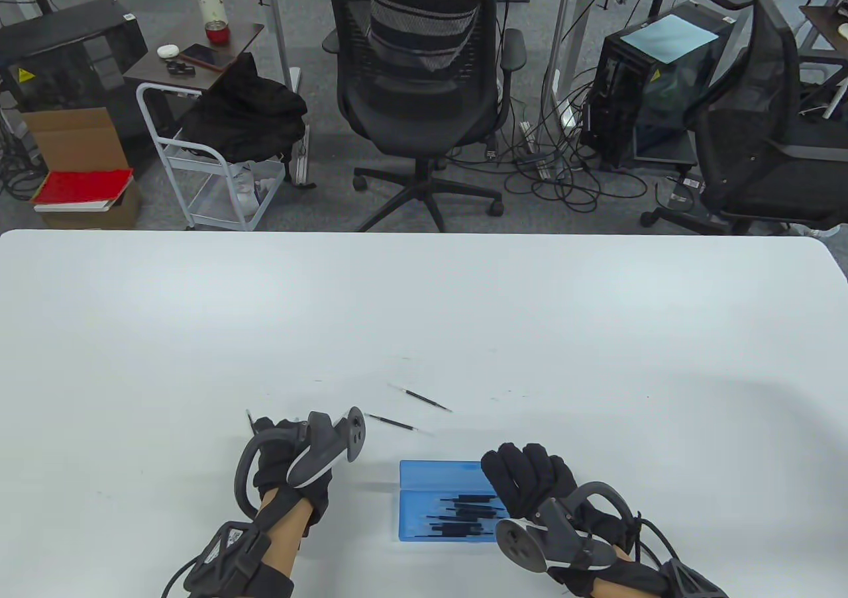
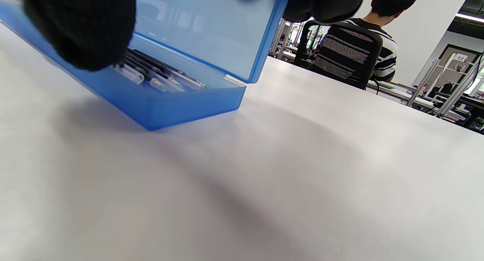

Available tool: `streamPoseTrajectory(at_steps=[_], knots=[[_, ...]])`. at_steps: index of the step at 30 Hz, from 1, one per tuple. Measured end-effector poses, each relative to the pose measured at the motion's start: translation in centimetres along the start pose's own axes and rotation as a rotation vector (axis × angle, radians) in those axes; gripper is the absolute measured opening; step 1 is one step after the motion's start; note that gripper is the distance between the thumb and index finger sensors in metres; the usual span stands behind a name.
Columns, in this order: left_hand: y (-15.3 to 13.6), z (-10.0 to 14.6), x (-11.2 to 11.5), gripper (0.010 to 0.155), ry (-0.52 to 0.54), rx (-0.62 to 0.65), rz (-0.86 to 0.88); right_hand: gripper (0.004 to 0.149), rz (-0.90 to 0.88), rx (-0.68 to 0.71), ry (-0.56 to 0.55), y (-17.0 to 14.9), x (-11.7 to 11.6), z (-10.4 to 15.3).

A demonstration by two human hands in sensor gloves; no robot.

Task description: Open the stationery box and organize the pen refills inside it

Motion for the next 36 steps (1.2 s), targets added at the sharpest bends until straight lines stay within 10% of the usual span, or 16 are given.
streamPoseTrajectory(at_steps=[27, 36], knots=[[0.5, 0.4, 0.1, 0.049, 0.063, 0.049, 0.058, 0.113, 0.002, -0.001, 0.0, 0.0, 0.0, 0.0], [-0.5, 3.0, -3.5, 0.049, 0.199, 0.078, 0.118, 0.113, 0.0, -0.001, 0.0, 0.0, 0.0, 0.0]])
Point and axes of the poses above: the tracker on the back of each hand, its own y axis roughly to the thumb side, its own z axis roughly from the fingertips to the wrist, x = y × z, the point moved 4 cm from there along -z, roughly from the wrist to the fingertips, and after that the axes turned 14 degrees about -z, right-handed, at the moved point
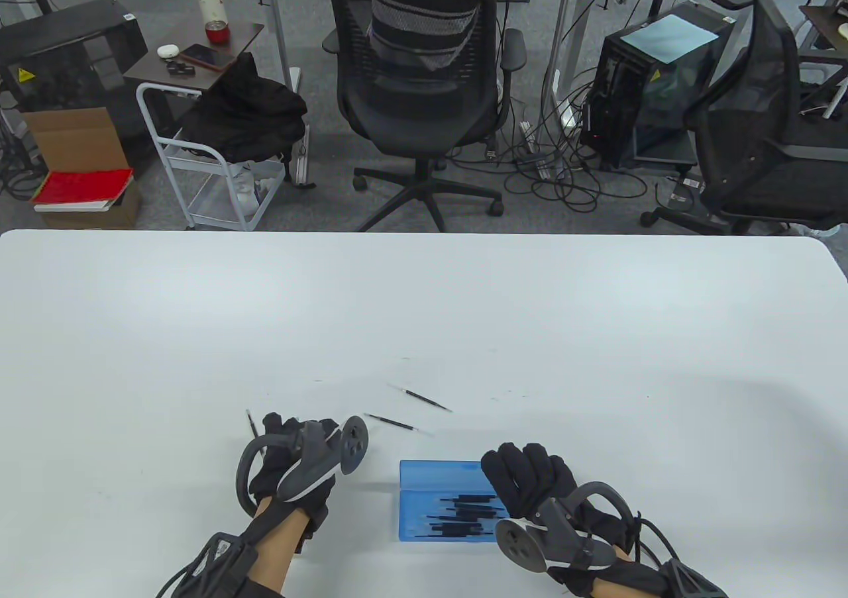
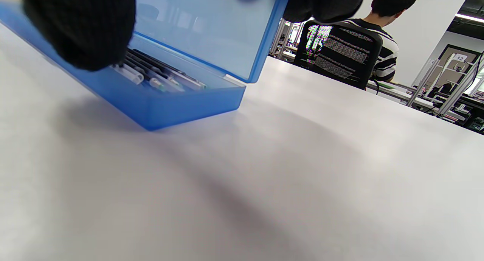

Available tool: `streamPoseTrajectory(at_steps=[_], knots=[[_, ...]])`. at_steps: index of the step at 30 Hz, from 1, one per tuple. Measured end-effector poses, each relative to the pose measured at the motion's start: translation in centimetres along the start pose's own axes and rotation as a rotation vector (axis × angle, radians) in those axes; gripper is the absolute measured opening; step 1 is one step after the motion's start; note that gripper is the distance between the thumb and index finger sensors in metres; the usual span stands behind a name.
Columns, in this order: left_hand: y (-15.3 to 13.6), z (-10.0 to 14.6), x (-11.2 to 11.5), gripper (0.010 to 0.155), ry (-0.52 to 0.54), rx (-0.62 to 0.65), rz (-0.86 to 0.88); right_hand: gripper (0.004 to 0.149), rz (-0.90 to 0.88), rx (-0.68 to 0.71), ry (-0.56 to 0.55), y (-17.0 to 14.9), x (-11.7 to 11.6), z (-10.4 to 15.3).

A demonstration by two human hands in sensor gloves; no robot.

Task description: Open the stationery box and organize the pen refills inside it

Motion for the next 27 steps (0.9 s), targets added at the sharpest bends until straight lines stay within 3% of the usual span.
streamPoseTrajectory(at_steps=[6, 13, 18, 27], knots=[[1.1, 2.8, -4.6, 0.049, 0.148, 0.077, 0.045, 0.113, 0.002, -0.001, -0.001, 0.0, 0.0, 0.0], [6.0, 7.3, -8.5, 0.049, 0.323, 0.248, -0.051, 0.113, 0.001, -0.002, 0.0, 0.0, 0.0, 0.0], [10.0, 9.1, -8.7, 0.05, 0.366, 0.36, -0.159, 0.113, 0.003, -0.002, -0.001, 0.0, 0.0, 0.0], [14.8, 10.0, -6.6, 0.049, 0.34, 0.506, -0.281, 0.113, 0.0, -0.001, 0.0, 0.0, 0.0, 0.0]])
Point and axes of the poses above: the tracker on the back of each hand, its own y axis roughly to the thumb side, its own z axis roughly from the fingertips to the wrist, x = y × z, the point moved 4 cm from there along -z, roughly from the wrist to the fingertips, and after that the axes turned 14 degrees about -z, right-handed, at the moved point
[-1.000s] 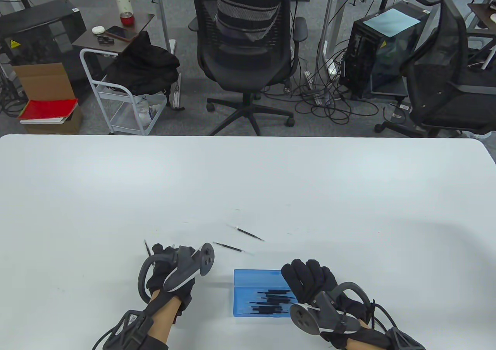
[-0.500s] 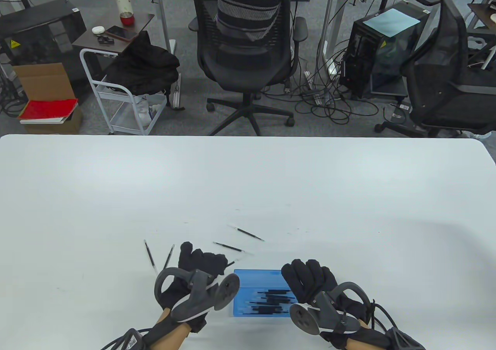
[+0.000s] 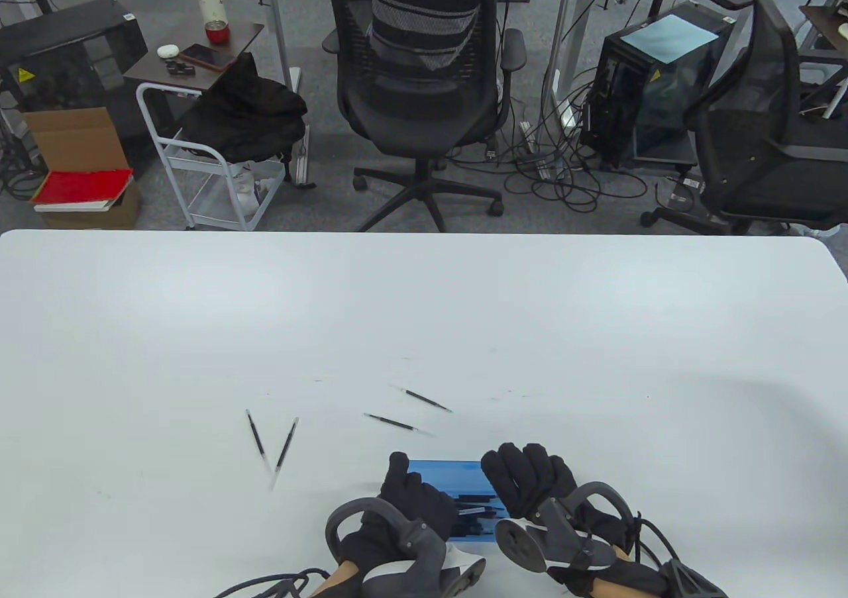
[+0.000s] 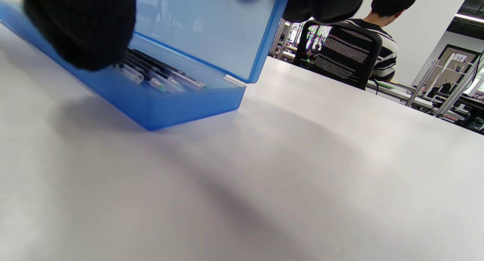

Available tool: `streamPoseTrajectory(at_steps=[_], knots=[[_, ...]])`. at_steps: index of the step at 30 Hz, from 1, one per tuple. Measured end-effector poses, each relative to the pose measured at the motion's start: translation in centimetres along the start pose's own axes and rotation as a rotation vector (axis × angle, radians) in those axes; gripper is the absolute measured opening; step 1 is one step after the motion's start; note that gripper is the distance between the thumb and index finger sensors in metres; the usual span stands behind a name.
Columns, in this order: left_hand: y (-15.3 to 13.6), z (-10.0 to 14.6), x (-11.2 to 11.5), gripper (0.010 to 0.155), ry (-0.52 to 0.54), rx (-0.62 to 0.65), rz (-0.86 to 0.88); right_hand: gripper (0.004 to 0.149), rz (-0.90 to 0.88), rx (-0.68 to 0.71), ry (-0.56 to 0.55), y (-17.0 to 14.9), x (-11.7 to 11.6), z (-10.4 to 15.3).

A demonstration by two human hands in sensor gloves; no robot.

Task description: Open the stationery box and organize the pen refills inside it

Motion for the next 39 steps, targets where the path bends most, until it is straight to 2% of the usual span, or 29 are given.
streamPoseTrajectory(at_steps=[9, 19, 32, 39], knots=[[2.7, -1.1, 0.7, 0.049, -0.018, 0.077, -0.039, 0.113, 0.0, 0.001, 0.0, 0.0, 0.0, 0.0], [3.8, -1.9, 1.3, 0.048, -0.029, 0.101, -0.064, 0.113, -0.001, 0.001, 0.0, 0.0, 0.0, 0.0], [3.6, -1.8, 1.1, 0.049, -0.026, 0.092, -0.077, 0.113, 0.0, 0.001, 0.001, 0.0, -0.1, 0.0], [2.3, -0.9, -0.4, 0.049, 0.007, 0.069, -0.022, 0.113, -0.001, 0.001, 0.001, 0.0, -0.1, 0.0]])
Point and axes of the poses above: the tracker on the back of each hand, its own y axis roughly to the thumb side, its own z axis roughly from the fingertips to the wrist, x = y × z, the point moved 4 cm from there along -z, roughly from the wrist to the fingertips, and after that the axes turned 14 degrees about -z, right-handed, at the moved point
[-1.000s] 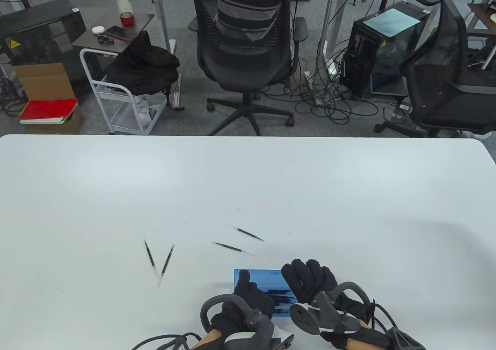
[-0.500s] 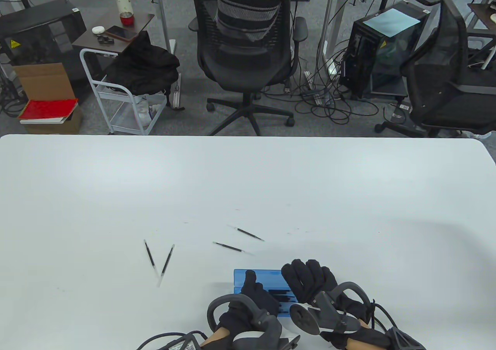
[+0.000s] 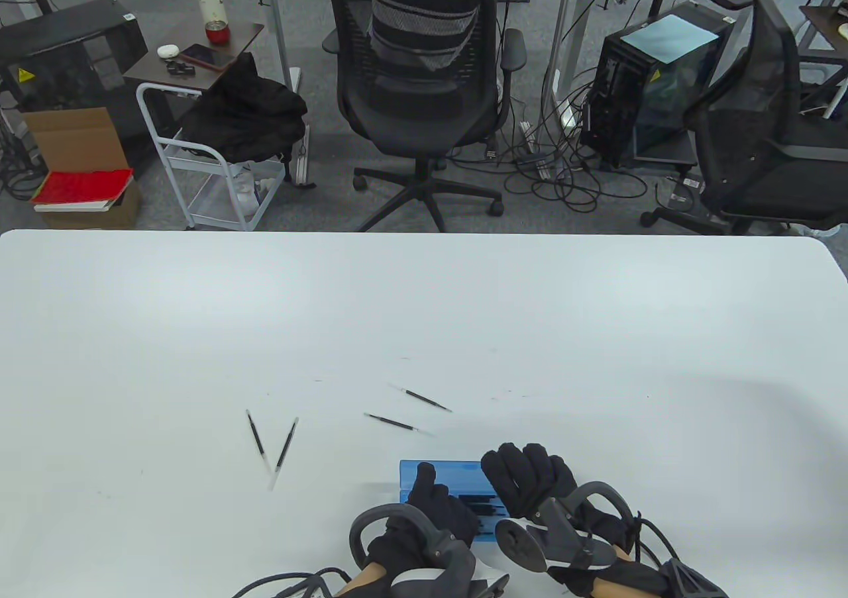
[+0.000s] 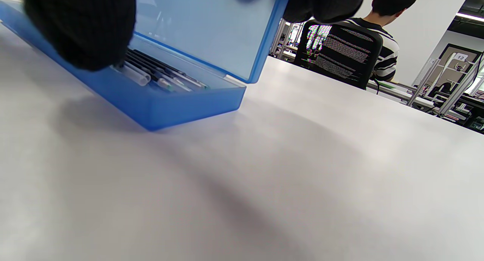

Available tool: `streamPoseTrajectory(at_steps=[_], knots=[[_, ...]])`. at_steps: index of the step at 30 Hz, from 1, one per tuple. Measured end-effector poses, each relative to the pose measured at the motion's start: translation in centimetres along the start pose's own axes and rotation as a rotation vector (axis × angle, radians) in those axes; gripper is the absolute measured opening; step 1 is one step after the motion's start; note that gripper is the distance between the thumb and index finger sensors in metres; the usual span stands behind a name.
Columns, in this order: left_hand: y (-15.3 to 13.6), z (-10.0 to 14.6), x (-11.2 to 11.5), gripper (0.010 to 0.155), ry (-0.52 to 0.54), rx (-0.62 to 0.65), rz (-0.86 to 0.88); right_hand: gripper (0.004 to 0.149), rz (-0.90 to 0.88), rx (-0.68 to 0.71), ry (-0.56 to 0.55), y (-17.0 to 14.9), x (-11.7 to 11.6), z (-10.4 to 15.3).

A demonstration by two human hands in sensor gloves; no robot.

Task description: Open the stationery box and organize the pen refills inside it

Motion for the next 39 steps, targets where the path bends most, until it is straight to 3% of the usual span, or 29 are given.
streamPoseTrajectory(at_steps=[7, 15, 24, 34, 39], knots=[[-3.6, 1.3, -1.4, 0.048, 0.007, -0.109, 0.069, 0.113, 0.002, -0.001, 0.0, 0.0, 0.0, 0.0], [-10.2, 2.8, 0.3, 0.048, -0.096, -0.329, 0.177, 0.113, 0.003, -0.001, -0.001, 0.0, 0.0, 0.0], [-15.3, 4.3, 6.4, 0.05, -0.295, -0.56, 0.209, 0.113, 0.003, -0.003, 0.0, 0.0, 0.0, 0.0], [-17.3, 4.5, 13.8, 0.05, -0.543, -0.663, 0.224, 0.113, 0.001, -0.002, 0.0, 0.0, 0.0, 0.0], [-17.5, 4.7, 16.4, 0.052, -0.623, -0.682, 0.234, 0.113, 0.0, -0.001, 0.0, 0.0, 0.0, 0.0]])
Point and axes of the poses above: the tracker on the back of each hand, its own y axis roughly to the thumb side, its own z axis roughly from the fingertips to the wrist, x = y × z, the point moved 4 cm from there along -z, roughly from the wrist to the fingertips, and after that the axes turned 14 degrees about -z, right-handed, at the moved point
